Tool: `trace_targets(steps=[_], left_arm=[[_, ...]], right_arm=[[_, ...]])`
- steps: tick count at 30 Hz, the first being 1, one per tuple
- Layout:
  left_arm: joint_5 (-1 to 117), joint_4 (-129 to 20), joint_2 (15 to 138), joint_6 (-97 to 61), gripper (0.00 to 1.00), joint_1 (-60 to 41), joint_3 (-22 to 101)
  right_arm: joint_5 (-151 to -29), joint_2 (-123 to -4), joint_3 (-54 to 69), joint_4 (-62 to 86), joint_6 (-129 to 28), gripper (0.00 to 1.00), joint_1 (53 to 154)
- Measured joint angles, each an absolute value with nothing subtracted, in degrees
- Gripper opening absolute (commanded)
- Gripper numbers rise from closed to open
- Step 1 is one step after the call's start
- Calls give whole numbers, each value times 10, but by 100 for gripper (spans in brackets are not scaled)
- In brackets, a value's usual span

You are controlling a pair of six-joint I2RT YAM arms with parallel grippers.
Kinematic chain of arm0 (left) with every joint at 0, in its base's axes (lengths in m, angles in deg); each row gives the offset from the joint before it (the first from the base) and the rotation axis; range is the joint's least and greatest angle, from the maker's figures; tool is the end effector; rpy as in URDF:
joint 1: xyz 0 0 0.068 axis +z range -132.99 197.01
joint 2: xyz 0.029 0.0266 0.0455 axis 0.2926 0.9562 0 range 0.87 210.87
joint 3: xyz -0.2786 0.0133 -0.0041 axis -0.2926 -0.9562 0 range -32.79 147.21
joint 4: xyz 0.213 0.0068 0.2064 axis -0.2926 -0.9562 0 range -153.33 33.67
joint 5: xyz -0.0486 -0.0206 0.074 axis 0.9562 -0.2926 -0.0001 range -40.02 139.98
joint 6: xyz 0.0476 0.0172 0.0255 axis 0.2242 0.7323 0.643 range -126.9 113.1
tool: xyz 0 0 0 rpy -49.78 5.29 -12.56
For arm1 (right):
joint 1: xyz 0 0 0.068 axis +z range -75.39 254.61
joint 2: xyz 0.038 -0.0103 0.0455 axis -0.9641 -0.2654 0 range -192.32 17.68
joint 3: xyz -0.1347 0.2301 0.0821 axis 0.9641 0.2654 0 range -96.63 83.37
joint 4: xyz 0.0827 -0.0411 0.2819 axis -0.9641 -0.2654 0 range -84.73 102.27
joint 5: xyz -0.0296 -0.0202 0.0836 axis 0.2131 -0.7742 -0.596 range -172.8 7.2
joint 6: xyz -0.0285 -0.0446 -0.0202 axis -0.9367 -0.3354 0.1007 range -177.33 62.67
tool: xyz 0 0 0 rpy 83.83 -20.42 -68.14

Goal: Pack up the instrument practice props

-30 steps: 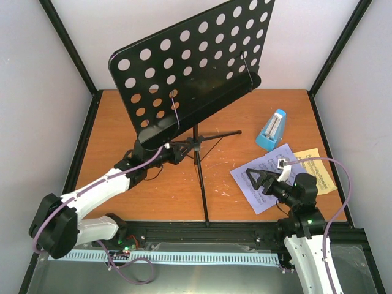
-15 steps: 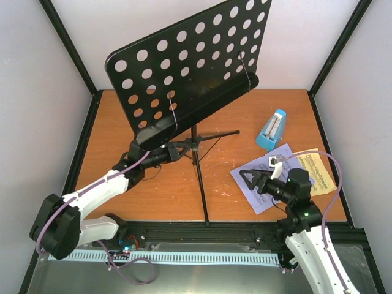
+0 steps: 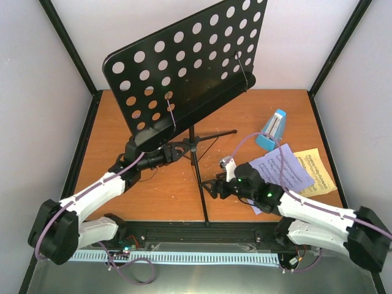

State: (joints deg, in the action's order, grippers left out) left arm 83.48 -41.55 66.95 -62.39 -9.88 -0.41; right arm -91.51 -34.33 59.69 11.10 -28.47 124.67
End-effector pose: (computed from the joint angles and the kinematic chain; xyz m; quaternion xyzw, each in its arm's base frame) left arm 0.2396 -0.1460 0.2192 -0.0301 0.7964 -0.5430 0.2645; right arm 0.1425 0.1794 0.1896 -0.1961 0.8396 0.3699 0.3461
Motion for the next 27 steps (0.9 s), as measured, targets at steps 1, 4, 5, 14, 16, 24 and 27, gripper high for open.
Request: trace_targets(steps=[1, 4, 5, 14, 16, 24, 27], left_arm=[[826, -434, 661, -613, 89, -99, -1], [788, -490, 632, -578, 99, -98, 19], [773, -509, 619, -565, 100, -97, 28], [647, -632, 549, -437, 99, -96, 117], [629, -649, 546, -416, 99, -96, 126], [586, -707, 546, -339, 99, -96, 162], [556, -712, 537, -312, 100, -96, 172]], right_arm=[[-901, -372, 585, 124, -293, 81, 1260], [-876, -433, 560, 168, -311, 76, 1278], [-870, -447, 556, 180, -315, 72, 1280], [-847, -547, 522, 245, -334, 34, 1297], [-847, -559, 513, 250, -332, 20, 1301], [-829, -566, 487, 222, -286, 3, 1308], [-817, -567, 476, 200, -283, 3, 1311]])
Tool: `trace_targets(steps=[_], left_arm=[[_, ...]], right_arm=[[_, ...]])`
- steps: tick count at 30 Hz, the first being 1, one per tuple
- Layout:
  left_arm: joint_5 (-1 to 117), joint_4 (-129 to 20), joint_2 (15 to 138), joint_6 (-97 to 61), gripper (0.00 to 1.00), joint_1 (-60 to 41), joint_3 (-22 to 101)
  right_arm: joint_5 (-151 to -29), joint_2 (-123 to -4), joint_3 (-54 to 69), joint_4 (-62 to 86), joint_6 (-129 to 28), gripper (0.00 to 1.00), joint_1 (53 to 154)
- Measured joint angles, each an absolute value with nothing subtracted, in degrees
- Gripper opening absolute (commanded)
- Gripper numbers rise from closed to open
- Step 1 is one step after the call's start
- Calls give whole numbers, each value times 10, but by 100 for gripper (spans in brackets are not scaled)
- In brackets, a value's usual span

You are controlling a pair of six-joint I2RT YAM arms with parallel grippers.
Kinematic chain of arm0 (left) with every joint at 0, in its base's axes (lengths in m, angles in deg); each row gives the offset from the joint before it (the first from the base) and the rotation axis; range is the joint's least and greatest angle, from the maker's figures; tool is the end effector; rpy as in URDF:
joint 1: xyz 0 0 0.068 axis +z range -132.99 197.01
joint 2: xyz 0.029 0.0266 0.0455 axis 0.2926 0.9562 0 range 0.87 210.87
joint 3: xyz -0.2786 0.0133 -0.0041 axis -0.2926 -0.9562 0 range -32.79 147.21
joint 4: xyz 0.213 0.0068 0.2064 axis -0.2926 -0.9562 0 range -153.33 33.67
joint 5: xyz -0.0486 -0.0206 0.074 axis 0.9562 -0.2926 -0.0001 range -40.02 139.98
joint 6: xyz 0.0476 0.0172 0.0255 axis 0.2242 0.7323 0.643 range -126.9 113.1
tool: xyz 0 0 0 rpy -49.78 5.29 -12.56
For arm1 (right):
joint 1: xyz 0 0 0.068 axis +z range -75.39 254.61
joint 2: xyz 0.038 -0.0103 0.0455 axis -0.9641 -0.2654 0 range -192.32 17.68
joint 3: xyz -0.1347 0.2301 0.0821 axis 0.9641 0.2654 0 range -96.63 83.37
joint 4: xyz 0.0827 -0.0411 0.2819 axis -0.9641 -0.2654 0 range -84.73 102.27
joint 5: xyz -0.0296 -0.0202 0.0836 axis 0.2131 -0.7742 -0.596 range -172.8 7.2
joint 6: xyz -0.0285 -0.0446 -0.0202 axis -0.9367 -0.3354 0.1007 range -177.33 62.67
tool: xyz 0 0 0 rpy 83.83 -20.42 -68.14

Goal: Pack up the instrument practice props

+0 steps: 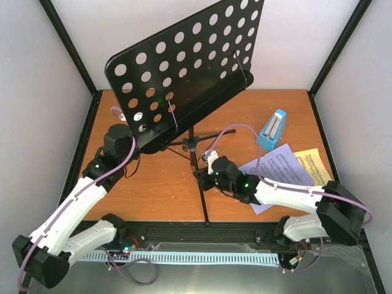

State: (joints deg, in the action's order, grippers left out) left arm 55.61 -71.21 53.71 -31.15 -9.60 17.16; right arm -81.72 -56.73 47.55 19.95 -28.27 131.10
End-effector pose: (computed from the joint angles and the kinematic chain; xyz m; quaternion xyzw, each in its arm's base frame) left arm 0.2215 -0.1153 0.3400 0.0456 0.8061 -0.2886 0.5147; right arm 0.1679 0.2521 0.1863 -0.2018 0.8462 0.3289 0.3674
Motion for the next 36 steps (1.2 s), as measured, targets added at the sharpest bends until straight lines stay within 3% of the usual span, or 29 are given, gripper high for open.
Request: trace_targets(steps=[13, 26, 31, 36], left_arm=[[479, -715, 505, -229, 99, -96, 153], [469, -713, 510, -202, 100, -96, 145], [465, -712, 510, -192, 100, -96, 144], [461, -712, 510, -189, 100, -96, 143]], right_arm=[[-769, -601, 396, 122, -270, 3, 1309], [-772, -644, 384, 172, -265, 5, 1284], [-777, -660, 384, 201, -256, 23, 1272], [-772, -667, 385, 207, -244, 61, 1263]])
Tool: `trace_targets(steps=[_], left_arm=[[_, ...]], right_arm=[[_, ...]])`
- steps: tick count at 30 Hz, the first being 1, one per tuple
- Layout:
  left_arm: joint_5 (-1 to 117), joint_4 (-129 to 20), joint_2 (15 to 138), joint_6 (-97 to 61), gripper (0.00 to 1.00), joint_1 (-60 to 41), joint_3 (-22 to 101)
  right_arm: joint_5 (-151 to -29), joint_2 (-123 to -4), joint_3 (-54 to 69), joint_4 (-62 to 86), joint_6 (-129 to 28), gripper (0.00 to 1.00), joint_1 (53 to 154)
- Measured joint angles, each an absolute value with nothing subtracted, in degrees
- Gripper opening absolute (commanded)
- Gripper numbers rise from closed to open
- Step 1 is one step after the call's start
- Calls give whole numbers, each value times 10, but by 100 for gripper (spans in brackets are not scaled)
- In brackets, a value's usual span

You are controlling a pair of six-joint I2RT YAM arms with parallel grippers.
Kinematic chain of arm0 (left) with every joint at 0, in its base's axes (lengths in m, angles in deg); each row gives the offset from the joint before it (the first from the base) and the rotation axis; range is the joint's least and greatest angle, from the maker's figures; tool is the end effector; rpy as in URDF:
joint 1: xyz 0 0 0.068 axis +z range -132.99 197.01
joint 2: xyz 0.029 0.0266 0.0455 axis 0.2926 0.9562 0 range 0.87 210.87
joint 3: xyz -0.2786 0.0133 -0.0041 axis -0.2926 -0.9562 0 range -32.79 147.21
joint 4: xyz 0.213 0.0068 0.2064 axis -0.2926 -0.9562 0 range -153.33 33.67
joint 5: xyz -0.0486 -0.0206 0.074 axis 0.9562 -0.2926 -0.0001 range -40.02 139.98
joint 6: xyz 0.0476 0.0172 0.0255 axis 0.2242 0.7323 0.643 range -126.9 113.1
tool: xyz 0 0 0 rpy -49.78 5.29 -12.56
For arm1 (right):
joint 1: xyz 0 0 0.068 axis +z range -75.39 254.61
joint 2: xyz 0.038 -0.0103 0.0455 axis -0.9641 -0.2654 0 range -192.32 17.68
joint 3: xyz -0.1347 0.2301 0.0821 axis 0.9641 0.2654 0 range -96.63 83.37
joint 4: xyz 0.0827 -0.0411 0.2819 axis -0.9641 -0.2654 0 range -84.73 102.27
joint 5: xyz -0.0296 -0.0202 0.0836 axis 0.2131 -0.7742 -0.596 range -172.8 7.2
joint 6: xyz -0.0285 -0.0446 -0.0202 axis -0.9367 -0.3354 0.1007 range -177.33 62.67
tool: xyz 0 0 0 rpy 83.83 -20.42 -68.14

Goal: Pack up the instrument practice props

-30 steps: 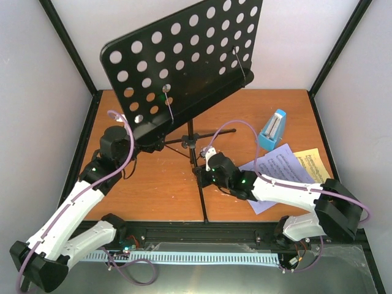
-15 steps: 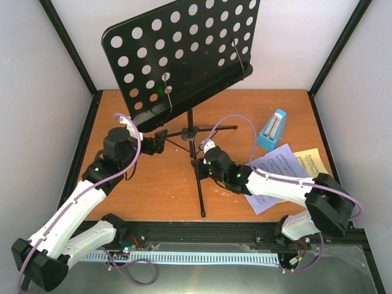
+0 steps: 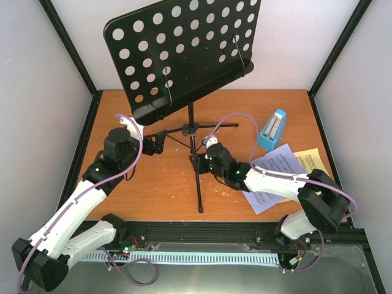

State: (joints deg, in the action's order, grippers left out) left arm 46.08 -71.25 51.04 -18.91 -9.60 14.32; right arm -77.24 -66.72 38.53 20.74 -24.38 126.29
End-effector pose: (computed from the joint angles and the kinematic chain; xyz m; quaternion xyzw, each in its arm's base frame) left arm 0.2157 -0.1050 0.3309 0.0829 0.8044 -0.1683 0.5637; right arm 0.2179 0.2695 0.1904 -0.1180 0.8620 0.2994 0.3916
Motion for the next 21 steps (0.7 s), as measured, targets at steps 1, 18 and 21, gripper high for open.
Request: trace_targets(steps=[1, 18, 21], left_arm=[[460, -712, 510, -189, 99, -96, 143], [528, -696, 464, -282, 99, -96, 115], [598, -682, 476, -311, 93, -96, 84]], right_arm=[[-770, -666, 385, 206, -245, 69, 1260], [-856, -365, 465, 140, -269, 100, 1151], [-948, -343, 454, 118, -266, 100, 1064]])
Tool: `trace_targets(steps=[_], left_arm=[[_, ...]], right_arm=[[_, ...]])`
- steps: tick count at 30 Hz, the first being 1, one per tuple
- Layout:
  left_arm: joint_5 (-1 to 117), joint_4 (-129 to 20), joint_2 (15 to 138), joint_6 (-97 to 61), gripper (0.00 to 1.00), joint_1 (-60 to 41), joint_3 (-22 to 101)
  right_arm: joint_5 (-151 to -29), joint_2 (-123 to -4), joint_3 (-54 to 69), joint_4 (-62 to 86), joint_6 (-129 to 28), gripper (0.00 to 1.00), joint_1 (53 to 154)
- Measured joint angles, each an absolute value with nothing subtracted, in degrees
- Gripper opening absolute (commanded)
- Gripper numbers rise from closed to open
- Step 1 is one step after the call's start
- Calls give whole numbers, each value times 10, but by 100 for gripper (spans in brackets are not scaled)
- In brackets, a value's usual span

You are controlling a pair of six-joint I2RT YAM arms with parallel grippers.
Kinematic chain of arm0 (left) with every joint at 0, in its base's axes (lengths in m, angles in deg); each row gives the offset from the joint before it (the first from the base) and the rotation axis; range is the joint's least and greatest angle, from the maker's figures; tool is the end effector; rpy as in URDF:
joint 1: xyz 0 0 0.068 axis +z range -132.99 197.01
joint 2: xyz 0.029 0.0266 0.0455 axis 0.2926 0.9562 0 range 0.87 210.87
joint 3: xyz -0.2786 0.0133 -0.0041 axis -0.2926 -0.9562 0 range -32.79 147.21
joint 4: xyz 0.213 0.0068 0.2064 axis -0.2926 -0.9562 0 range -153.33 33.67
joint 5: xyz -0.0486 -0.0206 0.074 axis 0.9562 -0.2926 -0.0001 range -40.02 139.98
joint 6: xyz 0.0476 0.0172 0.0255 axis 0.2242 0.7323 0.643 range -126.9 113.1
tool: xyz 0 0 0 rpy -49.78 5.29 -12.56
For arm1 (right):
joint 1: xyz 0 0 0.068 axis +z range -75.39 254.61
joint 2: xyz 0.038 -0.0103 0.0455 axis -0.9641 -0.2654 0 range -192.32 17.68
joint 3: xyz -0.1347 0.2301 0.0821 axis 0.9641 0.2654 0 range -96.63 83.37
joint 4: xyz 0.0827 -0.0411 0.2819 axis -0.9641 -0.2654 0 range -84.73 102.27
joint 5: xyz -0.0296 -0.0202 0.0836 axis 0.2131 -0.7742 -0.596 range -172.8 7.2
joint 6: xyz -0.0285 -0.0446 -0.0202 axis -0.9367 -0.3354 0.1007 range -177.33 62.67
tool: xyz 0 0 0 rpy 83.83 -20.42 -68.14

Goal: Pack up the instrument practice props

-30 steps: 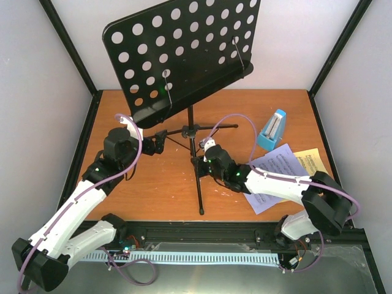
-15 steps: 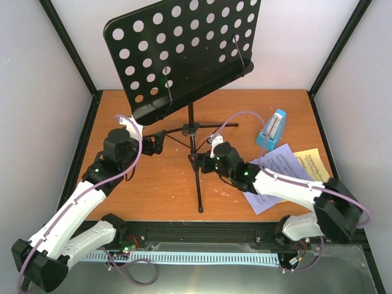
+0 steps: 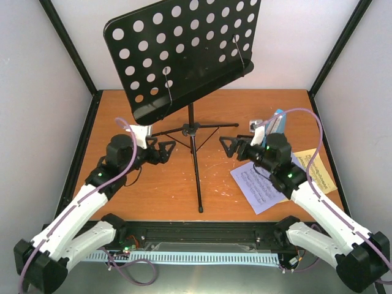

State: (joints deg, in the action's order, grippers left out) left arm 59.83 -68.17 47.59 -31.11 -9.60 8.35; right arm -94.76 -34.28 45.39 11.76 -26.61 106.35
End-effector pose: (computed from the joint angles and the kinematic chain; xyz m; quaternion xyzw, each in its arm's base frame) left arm 0.2020 -0.1088 0.3087 0.0677 0.8018 -0.3155 0.5030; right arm 0.2092 0.1390 0.2882 -0.0708 0.7858 0.3862 0.4779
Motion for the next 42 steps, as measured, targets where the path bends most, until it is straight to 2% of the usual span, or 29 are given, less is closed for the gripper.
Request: trace_targets(steps=[6, 15, 19, 27, 42], left_arm=[[716, -649, 559, -367, 88, -106, 69], [756, -523, 606, -437, 69, -185, 28], [746, -476, 626, -452, 63, -191, -1], [716, -376, 647, -477, 54, -195, -49], [707, -262, 741, -489, 41, -201, -59]], right_arm=[[-1083, -385, 366, 113, -290, 99, 1003], [-1174, -481, 377, 248, -303, 82, 1003], [-1180, -522, 377, 338, -314, 74, 1006], [-1178, -644, 331, 482, -334, 67, 1037], [-1159, -730, 226, 544, -387, 50, 1066]])
